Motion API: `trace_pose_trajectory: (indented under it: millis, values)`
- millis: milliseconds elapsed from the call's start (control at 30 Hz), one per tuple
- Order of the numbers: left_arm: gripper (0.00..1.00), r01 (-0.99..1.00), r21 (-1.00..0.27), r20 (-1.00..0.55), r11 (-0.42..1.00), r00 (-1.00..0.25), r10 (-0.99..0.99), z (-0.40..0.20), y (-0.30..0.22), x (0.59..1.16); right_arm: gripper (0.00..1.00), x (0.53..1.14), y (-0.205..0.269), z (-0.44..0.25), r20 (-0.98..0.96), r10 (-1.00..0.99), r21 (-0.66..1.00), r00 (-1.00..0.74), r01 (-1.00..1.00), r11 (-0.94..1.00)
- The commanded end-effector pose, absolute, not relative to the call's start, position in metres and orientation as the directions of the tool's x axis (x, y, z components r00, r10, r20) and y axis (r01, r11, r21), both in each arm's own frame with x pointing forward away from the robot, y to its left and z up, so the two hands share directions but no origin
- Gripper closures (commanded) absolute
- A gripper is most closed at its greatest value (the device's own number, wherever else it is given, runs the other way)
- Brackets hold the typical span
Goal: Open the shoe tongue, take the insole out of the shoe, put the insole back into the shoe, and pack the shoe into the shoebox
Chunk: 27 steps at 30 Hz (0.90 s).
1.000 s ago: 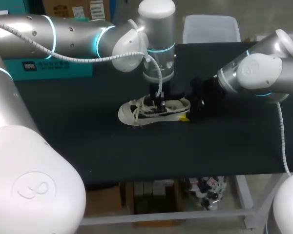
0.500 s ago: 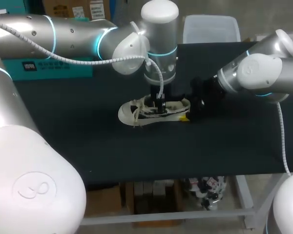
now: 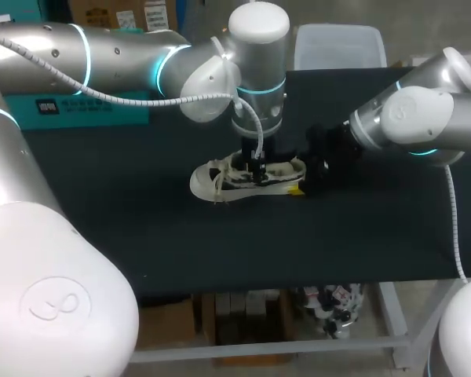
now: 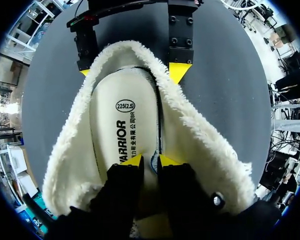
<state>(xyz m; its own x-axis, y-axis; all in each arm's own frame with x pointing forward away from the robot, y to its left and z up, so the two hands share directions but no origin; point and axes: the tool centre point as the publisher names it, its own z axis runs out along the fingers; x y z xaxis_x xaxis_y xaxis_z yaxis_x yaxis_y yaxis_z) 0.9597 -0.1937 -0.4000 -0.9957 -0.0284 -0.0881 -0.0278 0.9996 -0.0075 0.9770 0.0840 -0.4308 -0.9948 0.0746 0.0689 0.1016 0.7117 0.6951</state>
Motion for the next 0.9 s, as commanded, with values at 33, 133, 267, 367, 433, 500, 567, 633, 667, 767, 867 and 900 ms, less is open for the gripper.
trace_pose_trajectory:
  millis: [33, 133, 267, 367, 433, 500, 567, 633, 667, 767, 867, 900]
  values:
    - [0.76, -0.035, -0.003, -0.092, 0.999, -0.995, -0.035, -0.45, -0.192, 0.973, 1.0, 0.977, 0.083, -0.437, 0.071, 0.074, 0.695, -0.995, 0.102, 0.711]
    - [0.73, -0.036, 0.0, -0.099, 0.999, -0.994, -0.036, -0.454, -0.191, 0.977, 1.0, 0.977, 0.083, -0.437, 0.071, 0.074, 0.695, -0.995, 0.102, 0.711]
    - [0.71, -0.04, 0.008, -0.119, 0.999, -0.992, -0.039, -0.457, -0.191, 0.982, 1.0, 0.977, 0.083, -0.437, 0.071, 0.074, 0.695, -0.995, 0.102, 0.711]
    - [0.71, -0.038, 0.012, -0.136, 0.999, -0.99, -0.036, -0.461, -0.19, 0.986, 1.0, 0.977, 0.083, -0.437, 0.071, 0.074, 0.695, -0.995, 0.102, 0.711]
    - [0.71, -0.039, 0.014, -0.147, 0.999, -0.988, -0.036, -0.463, -0.191, 0.988, 1.0, 0.977, 0.083, -0.437, 0.071, 0.074, 0.695, -0.995, 0.102, 0.711]
    - [0.71, -0.038, 0.016, -0.155, 0.999, -0.987, -0.035, -0.466, -0.191, 0.991, 1.0, 0.977, 0.083, -0.437, 0.071, 0.074, 0.695, -0.995, 0.102, 0.711]
    - [0.7, -0.03, 0.019, -0.165, 0.999, -0.986, -0.027, -0.468, -0.192, 0.993, 1.0, 0.977, 0.083, -0.437, 0.071, 0.074, 0.695, -0.995, 0.102, 0.711]
    - [0.68, -0.022, 0.02, -0.174, 1.0, -0.985, -0.018, -0.471, -0.193, 0.996, 1.0, 0.977, 0.083, -0.437, 0.071, 0.074, 0.695, -0.995, 0.102, 0.711]
    - [0.65, -0.019, 0.019, -0.176, 1.0, -0.984, -0.015, -0.472, -0.193, 0.997, 1.0, 0.977, 0.083, -0.437, 0.071, 0.074, 0.695, -0.995, 0.102, 0.711]
    - [0.64, -0.01, 0.018, -0.184, 1.0, -0.983, -0.006, -0.477, -0.195, 1.001, 1.0, 0.977, 0.083, -0.437, 0.071, 0.074, 0.695, -0.995, 0.102, 0.711]
    - [0.64, -0.003, 0.015, -0.186, 1.0, -0.983, 0.0, -0.482, -0.196, 1.007, 1.0, 0.977, 0.083, -0.437, 0.071, 0.074, 0.695, -0.995, 0.102, 0.711]
    - [0.65, -0.002, 0.014, -0.185, 1.0, -0.983, 0.001, -0.484, -0.196, 1.009, 1.0, 0.977, 0.083, -0.437, 0.071, 0.074, 0.695, -0.995, 0.102, 0.711]
